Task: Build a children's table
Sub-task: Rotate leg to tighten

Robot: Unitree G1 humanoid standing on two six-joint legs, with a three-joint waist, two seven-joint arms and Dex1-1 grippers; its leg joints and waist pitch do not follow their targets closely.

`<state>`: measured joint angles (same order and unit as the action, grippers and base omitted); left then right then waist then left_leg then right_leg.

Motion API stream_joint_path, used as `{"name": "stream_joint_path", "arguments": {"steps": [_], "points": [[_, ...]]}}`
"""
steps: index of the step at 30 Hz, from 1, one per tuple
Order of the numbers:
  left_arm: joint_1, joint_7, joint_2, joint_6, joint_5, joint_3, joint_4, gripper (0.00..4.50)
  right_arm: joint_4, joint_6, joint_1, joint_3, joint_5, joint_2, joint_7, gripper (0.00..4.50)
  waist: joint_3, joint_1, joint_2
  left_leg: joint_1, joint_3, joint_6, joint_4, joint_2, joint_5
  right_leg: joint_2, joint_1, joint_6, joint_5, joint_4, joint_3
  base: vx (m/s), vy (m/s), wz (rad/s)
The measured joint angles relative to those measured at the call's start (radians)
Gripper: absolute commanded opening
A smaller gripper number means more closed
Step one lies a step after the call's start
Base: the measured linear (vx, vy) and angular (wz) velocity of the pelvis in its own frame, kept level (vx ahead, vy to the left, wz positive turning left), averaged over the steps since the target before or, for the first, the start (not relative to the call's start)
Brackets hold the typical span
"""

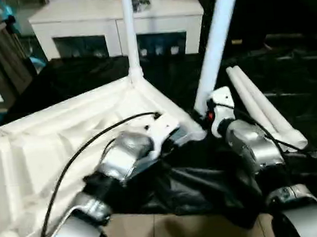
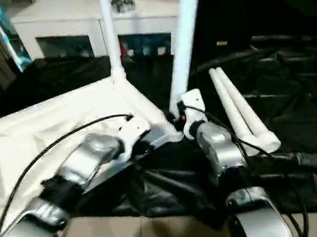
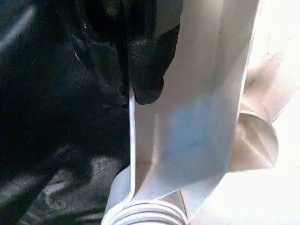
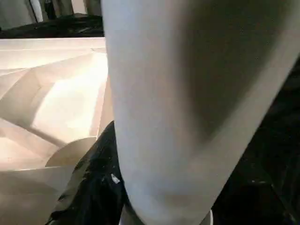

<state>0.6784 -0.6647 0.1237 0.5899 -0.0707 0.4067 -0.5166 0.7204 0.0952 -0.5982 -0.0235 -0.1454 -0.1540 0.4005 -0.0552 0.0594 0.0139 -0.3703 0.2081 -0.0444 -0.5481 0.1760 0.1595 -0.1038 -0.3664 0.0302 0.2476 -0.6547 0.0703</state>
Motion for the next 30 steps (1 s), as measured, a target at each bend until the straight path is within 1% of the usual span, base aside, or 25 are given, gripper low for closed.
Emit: {"name": "stream_joint_path", "arguments": {"steps": [1,2,3,4,5,6,7,8,9,11,13,16,20,21,22,23,24,25,30], "points": [[0.002,0.010,-0.003,-0.001,-0.005,-0.001,-0.001,0.00,0.004,0.001,-0.005,0.003,0.000,0.002,-0.005,1.90,0.000,0.008,-0.018,0.010,0.013,-0.008,-0.015,-0.001,0.012,-0.002,-0.018,-0.032,-0.006,0.003,-0.025,0.045,-0.137,0.10],[0.000,0.012,-0.005,0.001,-0.006,0.000,-0.003,0.00,0.013,0.003,-0.011,0.003,0.002,0.007,-0.009,1.90,0.000,0.023,-0.013,0.016,-0.016,0.002,-0.066,-0.002,0.058,-0.005,-0.022,-0.037,-0.009,0.003,-0.020,0.045,-0.137,0.10],[0.000,0.012,-0.006,0.004,-0.006,0.001,-0.003,0.00,0.021,0.004,-0.019,0.003,0.008,0.011,-0.014,1.90,0.006,0.031,0.005,0.022,-0.060,0.007,-0.081,-0.006,0.061,-0.005,-0.017,-0.037,-0.009,0.007,-0.002,0.111,-0.030,-0.36],[0.004,0.012,-0.010,0.007,-0.005,0.001,-0.002,0.00,0.021,0.004,-0.023,0.004,0.011,0.012,-0.021,1.90,0.014,0.031,0.024,0.021,-0.075,-0.031,-0.072,-0.004,0.039,-0.006,-0.019,-0.037,-0.009,0.013,0.013,0.080,0.045,-0.21],[0.005,0.016,-0.017,0.009,-0.007,0.001,-0.003,0.00,0.027,0.003,-0.027,0.007,0.013,0.012,-0.026,1.90,0.018,0.025,0.022,0.022,-0.068,-0.033,-0.059,-0.004,0.038,-0.002,-0.021,-0.030,-0.015,0.023,0.010,0.080,0.045,-0.21],[0.005,0.016,-0.016,0.010,-0.007,0.000,-0.003,0.00,0.038,0.004,-0.030,0.007,0.017,0.014,-0.029,1.90,0.019,0.020,0.016,0.022,-0.064,-0.033,-0.053,-0.003,0.038,0.004,-0.021,-0.021,-0.025,0.032,0.004,0.000,0.000,0.00],[0.005,0.017,-0.015,0.010,-0.008,-0.002,-0.004,0.00,0.042,0.004,-0.034,0.008,0.020,0.017,-0.031,1.90,0.019,0.017,0.015,0.021,-0.064,-0.033,-0.052,0.000,0.038,0.012,-0.019,-0.013,-0.036,0.042,-0.001,0.000,0.000,0.00],[0.006,0.016,-0.015,0.008,-0.009,-0.007,-0.009,0.00,0.051,0.004,-0.041,0.012,0.023,0.024,-0.038,1.90,0.019,0.007,0.016,0.021,-0.063,-0.033,-0.052,0.000,0.038,0.012,-0.017,-0.010,-0.044,0.048,-0.001,0.000,0.000,0.00],[0.007,0.015,-0.015,0.005,-0.009,-0.007,-0.014,0.00,0.053,0.004,-0.042,0.014,0.025,0.029,-0.044,1.90,0.019,0.001,0.017,0.021,-0.063,-0.032,-0.052,-0.001,0.038,0.011,-0.015,-0.011,-0.044,0.050,-0.001,0.000,0.000,0.00],[0.007,0.012,-0.015,-0.005,-0.008,-0.008,-0.021,0.00,0.055,0.004,-0.044,0.015,0.031,0.030,-0.047,1.90,0.020,-0.006,0.021,0.022,-0.063,-0.032,-0.048,-0.001,0.038,0.011,-0.015,-0.011,-0.044,0.058,-0.001,0.000,0.000,0.00],[0.008,0.010,-0.014,-0.006,-0.008,-0.010,-0.021,0.00,0.055,0.004,-0.048,0.016,0.031,0.030,-0.047,1.90,0.020,-0.007,0.021,0.021,-0.063,-0.032,-0.043,-0.002,0.038,0.011,-0.015,-0.011,-0.044,0.064,0.000,0.000,0.000,0.00],[0.008,-0.002,-0.011,-0.010,-0.008,-0.010,-0.021,0.00,0.055,0.004,-0.052,0.015,0.036,0.031,-0.047,1.90,0.020,-0.007,0.020,0.021,-0.062,-0.032,-0.042,-0.002,0.038,0.011,-0.015,-0.011,-0.044,0.065,-0.001,0.000,0.000,0.00],[0.008,-0.020,0.001,-0.029,-0.012,-0.007,-0.021,0.00,0.057,0.007,-0.059,0.015,0.040,0.033,-0.041,1.90,0.018,-0.012,0.020,0.020,-0.062,-0.032,-0.039,-0.002,0.038,0.011,-0.016,-0.011,-0.044,0.069,0.000,0.000,0.000,0.00],[0.008,-0.026,0.006,-0.036,-0.012,-0.007,-0.021,0.00,0.057,0.007,-0.060,0.015,0.040,0.034,-0.041,2.25,0.018,-0.013,0.020,0.020,-0.062,-0.032,-0.037,-0.002,0.038,0.011,-0.016,-0.011,-0.044,0.072,0.000,0.000,0.000,0.00],[0.008,-0.030,0.009,-0.040,-0.012,-0.007,-0.021,0.00,0.057,0.007,-0.061,0.015,0.040,0.034,-0.039,2.25,0.018,-0.014,0.020,0.020,-0.062,-0.032,-0.034,-0.002,0.038,0.012,-0.016,-0.011,-0.044,0.075,0.000,0.000,0.000,0.00],[0.008,-0.035,0.014,-0.047,-0.012,-0.005,-0.020,0.00,0.057,0.008,-0.062,0.016,0.039,0.034,-0.032,2.46,0.018,-0.015,0.020,0.020,-0.061,-0.032,-0.030,-0.002,0.038,0.012,-0.016,-0.011,-0.044,0.078,0.000,0.000,0.000,0.00],[0.007,-0.043,0.018,-0.051,-0.012,-0.004,-0.016,0.00,0.064,0.018,-0.061,0.017,0.039,0.034,-0.025,2.46,0.017,-0.015,0.019,0.019,-0.060,-0.032,-0.028,-0.002,0.038,0.012,-0.016,-0.011,-0.044,0.078,0.000,0.000,0.000,0.00],[0.005,-0.050,0.022,-0.054,-0.012,-0.001,-0.010,0.00,0.069,0.020,-0.056,0.021,0.036,0.034,-0.022,2.68,0.016,-0.015,0.019,0.019,-0.060,-0.032,-0.028,-0.002,0.038,0.012,-0.017,-0.011,-0.044,0.078,0.000,0.000,0.000,0.00],[-0.013,-0.090,0.056,-0.064,-0.012,0.005,0.040,0.00,0.065,0.024,-0.051,0.025,0.030,0.036,0.004,3.15,0.015,-0.012,0.020,0.018,-0.056,-0.032,-0.028,-0.001,0.038,0.011,-0.018,-0.014,-0.060,0.078,-0.002,0.000,0.000,0.00]]}}
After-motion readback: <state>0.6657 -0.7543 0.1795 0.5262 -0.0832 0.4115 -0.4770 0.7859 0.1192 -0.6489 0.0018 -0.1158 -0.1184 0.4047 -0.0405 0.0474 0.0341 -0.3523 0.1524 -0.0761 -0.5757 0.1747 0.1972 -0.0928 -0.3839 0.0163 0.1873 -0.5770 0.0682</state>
